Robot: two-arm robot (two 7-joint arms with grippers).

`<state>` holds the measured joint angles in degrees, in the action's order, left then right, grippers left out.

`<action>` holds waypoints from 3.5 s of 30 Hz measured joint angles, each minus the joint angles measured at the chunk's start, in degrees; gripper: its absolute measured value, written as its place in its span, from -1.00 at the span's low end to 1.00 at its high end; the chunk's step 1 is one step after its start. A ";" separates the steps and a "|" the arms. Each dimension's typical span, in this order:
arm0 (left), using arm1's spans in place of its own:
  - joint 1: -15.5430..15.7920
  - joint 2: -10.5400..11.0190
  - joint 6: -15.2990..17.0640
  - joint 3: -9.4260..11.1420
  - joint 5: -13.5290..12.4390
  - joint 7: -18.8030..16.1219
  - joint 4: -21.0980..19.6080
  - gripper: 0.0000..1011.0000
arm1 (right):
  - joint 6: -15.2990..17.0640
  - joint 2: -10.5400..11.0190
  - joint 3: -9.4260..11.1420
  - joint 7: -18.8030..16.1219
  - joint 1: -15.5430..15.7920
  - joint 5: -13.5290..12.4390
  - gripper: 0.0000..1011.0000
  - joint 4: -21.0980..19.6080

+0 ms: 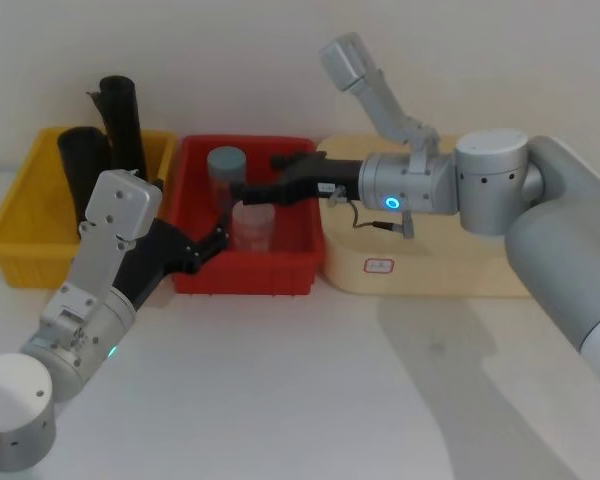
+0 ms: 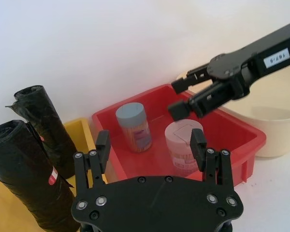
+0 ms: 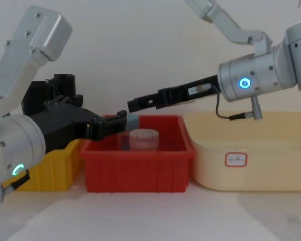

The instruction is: Pick up the garbage bag with the one hand and transfer it to the other hand.

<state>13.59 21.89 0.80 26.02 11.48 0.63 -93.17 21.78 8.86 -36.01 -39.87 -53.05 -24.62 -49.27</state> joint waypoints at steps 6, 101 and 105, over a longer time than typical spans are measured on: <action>0.00 0.00 0.00 0.00 0.00 0.00 0.00 0.98 | -0.28 -0.34 -1.70 -0.24 -0.30 1.21 0.98 1.02; 0.00 0.00 0.00 0.00 0.00 0.00 -0.01 0.98 | -1.63 10.13 13.54 14.32 13.01 -2.79 0.31 -25.34; 0.00 0.00 0.00 0.00 0.00 0.00 -0.01 0.98 | -1.26 11.44 15.24 16.82 14.47 -2.95 0.31 -27.92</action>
<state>13.59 21.89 0.80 26.03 11.48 0.62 -93.18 20.52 20.30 -20.77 -23.05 -38.59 -27.57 -77.19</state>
